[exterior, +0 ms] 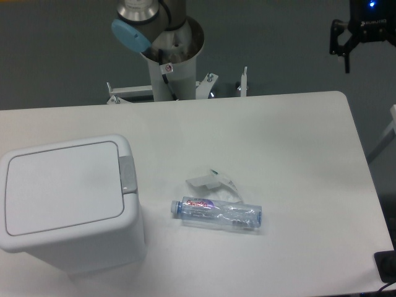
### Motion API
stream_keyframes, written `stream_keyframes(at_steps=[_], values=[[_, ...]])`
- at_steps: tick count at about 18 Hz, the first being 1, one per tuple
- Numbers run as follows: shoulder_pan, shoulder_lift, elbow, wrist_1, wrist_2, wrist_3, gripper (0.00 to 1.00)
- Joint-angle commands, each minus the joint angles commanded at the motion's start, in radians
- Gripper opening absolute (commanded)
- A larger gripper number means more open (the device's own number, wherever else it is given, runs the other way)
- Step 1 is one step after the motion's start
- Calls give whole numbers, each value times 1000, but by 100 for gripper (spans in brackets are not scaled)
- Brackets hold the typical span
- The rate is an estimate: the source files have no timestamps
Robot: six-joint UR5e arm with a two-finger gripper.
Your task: Open the trash can
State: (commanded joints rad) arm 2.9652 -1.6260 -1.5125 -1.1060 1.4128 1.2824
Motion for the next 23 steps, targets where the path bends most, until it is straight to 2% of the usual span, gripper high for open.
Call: stream_keyframes(at_steps=[4, 6, 8, 9, 10, 14, 17, 18, 21, 23], values=[[-6, 0, -5, 0, 3, -3, 100], [-55, -6, -12, 0, 12, -79, 100], [-112, -18, -17, 34, 9, -229, 100], [-141, -40, -9, 69, 3, -301, 100], [-202, -57, 3, 96, -6, -396, 100], [-314, -107, 67, 100, 0, -700, 100], [-388, -100, 109, 97, -9, -961, 100], [-429, -94, 110, 92, -6, -1074, 100], [-546, -90, 97, 87, -17, -1283, 100], [-598, -89, 78, 87, -78, -1345, 100]])
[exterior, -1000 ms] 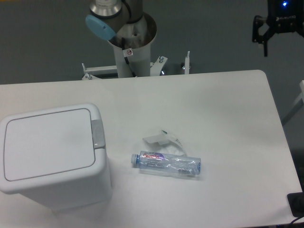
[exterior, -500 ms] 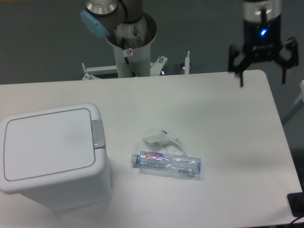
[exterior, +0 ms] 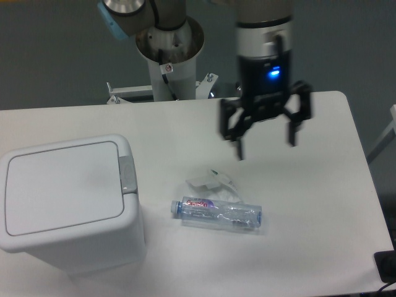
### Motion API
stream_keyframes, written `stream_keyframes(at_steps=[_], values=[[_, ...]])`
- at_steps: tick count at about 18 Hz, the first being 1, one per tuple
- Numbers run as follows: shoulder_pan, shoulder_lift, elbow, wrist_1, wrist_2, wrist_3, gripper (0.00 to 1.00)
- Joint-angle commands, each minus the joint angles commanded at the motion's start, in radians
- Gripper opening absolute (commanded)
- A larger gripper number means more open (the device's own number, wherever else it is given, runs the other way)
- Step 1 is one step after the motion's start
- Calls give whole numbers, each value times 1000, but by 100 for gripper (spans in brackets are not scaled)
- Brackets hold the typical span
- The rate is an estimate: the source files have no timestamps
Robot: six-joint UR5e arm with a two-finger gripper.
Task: Open the trash can
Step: 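Move the open gripper down toward the grey tab on the trash can lid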
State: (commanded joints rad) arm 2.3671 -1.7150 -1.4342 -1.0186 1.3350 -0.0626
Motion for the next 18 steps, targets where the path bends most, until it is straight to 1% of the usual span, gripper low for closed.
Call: stream_keyframes(at_steps=[2, 6, 12, 13, 15, 18], values=[[-8, 8, -29, 2, -48, -37, 100], [-23, 31, -78, 3, -72, -54, 100], [-28, 31, -132, 8, -103, -59, 100], [-28, 37, -135, 8, -105, -59, 100], [-52, 37, -141, 8, -102, -65, 100], [-54, 32, -161, 11, -100, -65, 100]])
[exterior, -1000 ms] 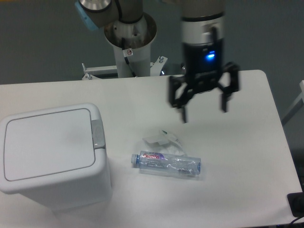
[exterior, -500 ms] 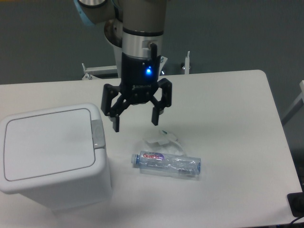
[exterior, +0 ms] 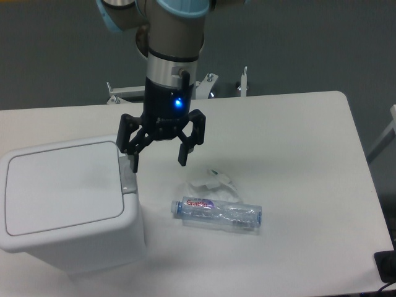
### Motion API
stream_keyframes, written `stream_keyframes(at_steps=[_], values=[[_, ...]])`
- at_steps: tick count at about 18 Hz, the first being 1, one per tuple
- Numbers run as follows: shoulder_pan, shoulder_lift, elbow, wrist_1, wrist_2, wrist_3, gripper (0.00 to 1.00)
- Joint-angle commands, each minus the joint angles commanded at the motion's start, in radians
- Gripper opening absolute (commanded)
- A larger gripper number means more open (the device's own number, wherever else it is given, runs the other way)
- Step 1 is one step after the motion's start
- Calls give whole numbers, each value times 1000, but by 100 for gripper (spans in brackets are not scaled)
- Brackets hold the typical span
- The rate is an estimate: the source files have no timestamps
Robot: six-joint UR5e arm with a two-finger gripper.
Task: Open the trash can
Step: 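Move the open gripper down toward the grey tab on the trash can lid, then press the gripper down on the grey tab to flip the lid open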
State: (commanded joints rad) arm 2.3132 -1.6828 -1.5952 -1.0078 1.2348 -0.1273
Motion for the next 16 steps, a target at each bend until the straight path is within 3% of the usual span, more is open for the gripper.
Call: stream_keyframes(at_steps=[16], values=[[-2, -9, -15, 2, 3, 3, 100]])
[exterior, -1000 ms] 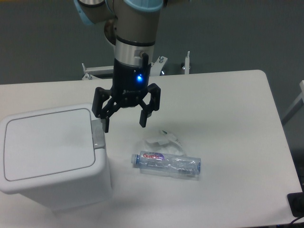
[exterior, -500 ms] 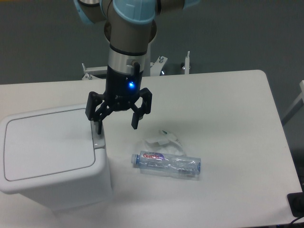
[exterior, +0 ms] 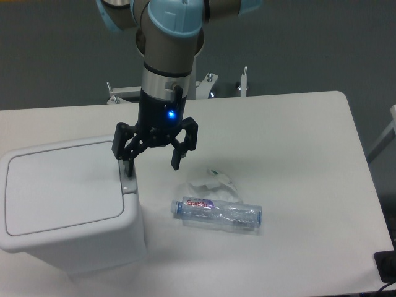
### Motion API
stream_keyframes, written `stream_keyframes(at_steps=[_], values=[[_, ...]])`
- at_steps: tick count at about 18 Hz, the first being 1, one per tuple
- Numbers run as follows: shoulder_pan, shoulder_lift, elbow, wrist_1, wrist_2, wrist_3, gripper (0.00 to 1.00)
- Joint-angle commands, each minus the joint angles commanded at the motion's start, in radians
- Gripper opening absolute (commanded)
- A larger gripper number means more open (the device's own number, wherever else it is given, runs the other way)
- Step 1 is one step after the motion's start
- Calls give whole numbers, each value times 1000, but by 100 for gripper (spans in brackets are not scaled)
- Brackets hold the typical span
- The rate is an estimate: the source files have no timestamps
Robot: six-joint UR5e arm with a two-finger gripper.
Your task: Open the trash can
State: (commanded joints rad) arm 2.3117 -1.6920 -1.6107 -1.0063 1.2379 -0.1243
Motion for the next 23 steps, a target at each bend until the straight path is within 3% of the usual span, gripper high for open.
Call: stream_keyframes(at_steps=[23], values=[[2, -14, 14, 0, 2, -3, 100]])
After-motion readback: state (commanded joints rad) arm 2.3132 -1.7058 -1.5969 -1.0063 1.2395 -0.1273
